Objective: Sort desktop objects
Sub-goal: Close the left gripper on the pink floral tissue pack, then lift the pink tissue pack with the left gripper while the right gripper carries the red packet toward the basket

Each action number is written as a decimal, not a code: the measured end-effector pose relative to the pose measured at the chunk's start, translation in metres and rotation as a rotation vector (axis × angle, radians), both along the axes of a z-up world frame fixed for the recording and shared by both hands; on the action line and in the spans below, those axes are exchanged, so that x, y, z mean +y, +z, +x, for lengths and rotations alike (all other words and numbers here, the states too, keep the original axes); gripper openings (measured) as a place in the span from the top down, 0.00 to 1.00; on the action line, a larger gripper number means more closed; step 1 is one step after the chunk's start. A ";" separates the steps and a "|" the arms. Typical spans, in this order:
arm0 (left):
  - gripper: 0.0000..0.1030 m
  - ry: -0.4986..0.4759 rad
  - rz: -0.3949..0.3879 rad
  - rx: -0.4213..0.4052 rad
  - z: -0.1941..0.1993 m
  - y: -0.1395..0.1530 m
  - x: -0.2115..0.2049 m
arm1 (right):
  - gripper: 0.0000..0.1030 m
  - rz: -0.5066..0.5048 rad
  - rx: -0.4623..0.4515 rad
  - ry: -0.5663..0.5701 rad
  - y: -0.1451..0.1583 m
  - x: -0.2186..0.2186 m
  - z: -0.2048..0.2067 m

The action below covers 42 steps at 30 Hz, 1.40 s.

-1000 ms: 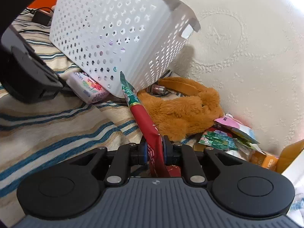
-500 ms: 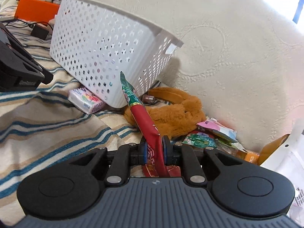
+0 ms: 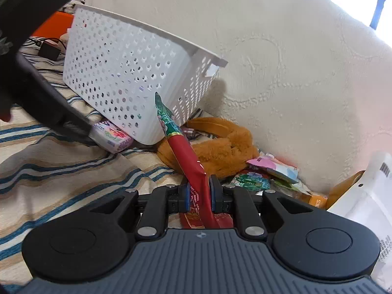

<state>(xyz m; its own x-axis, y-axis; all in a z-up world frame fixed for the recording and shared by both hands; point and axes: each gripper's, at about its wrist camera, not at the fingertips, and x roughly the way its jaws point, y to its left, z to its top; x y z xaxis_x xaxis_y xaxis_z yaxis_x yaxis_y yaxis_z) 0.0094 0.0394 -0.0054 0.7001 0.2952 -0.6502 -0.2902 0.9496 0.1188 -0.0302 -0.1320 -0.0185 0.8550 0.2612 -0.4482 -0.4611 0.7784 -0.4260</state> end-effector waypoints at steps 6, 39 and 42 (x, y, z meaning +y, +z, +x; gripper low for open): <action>0.16 0.038 0.006 0.091 0.034 -0.015 -0.006 | 0.84 0.010 0.024 -0.011 -0.011 0.000 0.016; 0.95 -0.007 0.042 0.067 0.041 -0.040 -0.010 | 0.84 0.046 0.019 -0.093 -0.011 -0.007 0.023; 1.00 -0.029 -0.006 0.064 0.035 -0.040 -0.006 | 0.84 0.049 0.009 -0.097 -0.009 -0.006 0.020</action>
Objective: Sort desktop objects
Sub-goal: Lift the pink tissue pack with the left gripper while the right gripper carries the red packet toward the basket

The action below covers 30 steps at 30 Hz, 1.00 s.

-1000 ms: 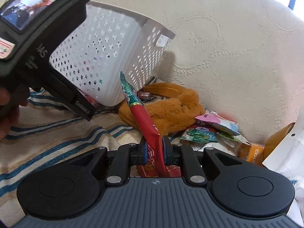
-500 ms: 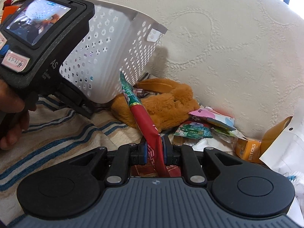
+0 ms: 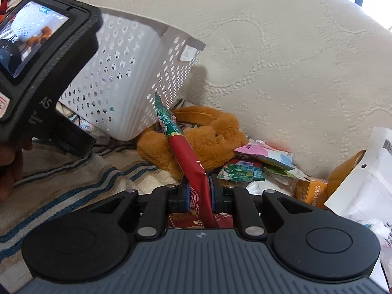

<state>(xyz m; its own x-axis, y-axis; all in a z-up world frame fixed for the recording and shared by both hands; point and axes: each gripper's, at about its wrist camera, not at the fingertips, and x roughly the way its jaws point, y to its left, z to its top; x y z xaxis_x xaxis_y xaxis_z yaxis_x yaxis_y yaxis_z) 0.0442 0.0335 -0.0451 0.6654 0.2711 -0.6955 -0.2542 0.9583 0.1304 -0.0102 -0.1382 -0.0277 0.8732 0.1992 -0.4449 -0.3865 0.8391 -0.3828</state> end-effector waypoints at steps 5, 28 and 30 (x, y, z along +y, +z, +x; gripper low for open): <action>1.00 -0.063 0.061 -0.048 -0.018 0.005 -0.018 | 0.84 0.009 -0.014 -0.011 0.004 -0.001 -0.005; 1.00 -0.149 0.111 -0.133 -0.082 0.048 -0.057 | 0.84 0.091 -0.073 -0.016 0.032 -0.015 -0.039; 1.00 -0.150 0.113 -0.147 -0.091 0.059 -0.059 | 0.84 0.097 -0.081 -0.013 0.035 -0.016 -0.041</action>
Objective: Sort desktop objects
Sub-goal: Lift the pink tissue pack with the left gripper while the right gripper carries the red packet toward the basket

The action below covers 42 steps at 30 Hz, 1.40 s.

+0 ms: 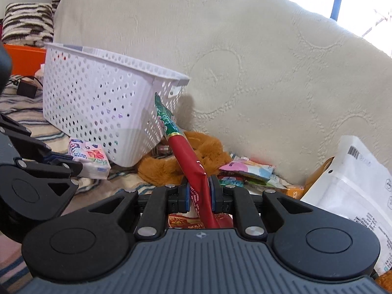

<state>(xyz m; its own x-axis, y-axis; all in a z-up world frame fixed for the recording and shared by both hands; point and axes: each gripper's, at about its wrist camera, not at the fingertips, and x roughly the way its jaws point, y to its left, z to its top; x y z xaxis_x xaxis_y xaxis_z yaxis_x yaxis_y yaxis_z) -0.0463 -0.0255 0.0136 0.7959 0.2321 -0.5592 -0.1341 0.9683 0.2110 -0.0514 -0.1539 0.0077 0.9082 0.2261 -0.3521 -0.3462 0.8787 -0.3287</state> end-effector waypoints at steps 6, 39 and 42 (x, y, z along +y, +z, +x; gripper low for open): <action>1.00 -0.001 -0.026 -0.025 -0.008 0.026 0.004 | 0.84 0.017 -0.019 0.003 0.015 -0.002 -0.007; 1.00 0.081 -0.006 -0.222 0.015 0.151 0.073 | 0.84 0.075 -0.113 0.063 0.108 0.041 0.017; 1.00 0.094 -0.004 -0.240 0.030 0.162 0.087 | 0.84 0.100 -0.111 0.094 0.118 0.058 0.031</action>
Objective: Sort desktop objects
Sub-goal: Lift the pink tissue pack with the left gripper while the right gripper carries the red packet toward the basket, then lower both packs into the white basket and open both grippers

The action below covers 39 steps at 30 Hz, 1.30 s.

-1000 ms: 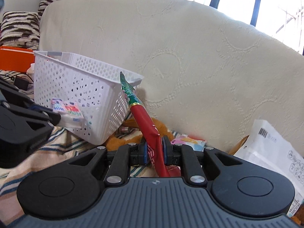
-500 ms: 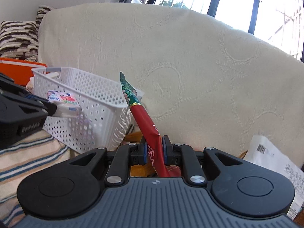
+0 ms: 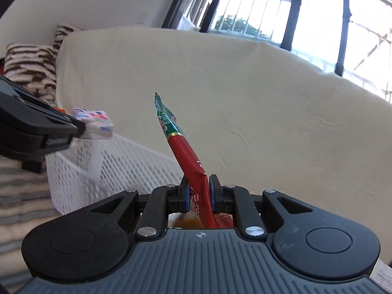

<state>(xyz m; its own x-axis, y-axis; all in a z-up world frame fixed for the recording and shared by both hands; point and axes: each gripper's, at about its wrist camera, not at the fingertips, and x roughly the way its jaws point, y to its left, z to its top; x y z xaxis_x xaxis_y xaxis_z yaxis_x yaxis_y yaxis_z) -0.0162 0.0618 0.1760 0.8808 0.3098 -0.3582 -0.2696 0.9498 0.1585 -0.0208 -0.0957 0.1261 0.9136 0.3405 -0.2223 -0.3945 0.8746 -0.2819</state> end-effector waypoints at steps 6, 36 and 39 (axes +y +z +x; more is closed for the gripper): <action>1.00 0.049 -0.013 -0.013 0.034 0.009 0.036 | 0.84 0.062 0.045 0.061 0.009 0.038 0.035; 1.00 0.103 -0.116 0.094 0.117 -0.068 0.096 | 0.83 0.182 0.364 0.013 -0.039 0.090 0.119; 1.00 0.104 -0.114 0.099 0.119 -0.071 0.099 | 0.83 0.176 0.362 -0.006 -0.040 0.095 0.121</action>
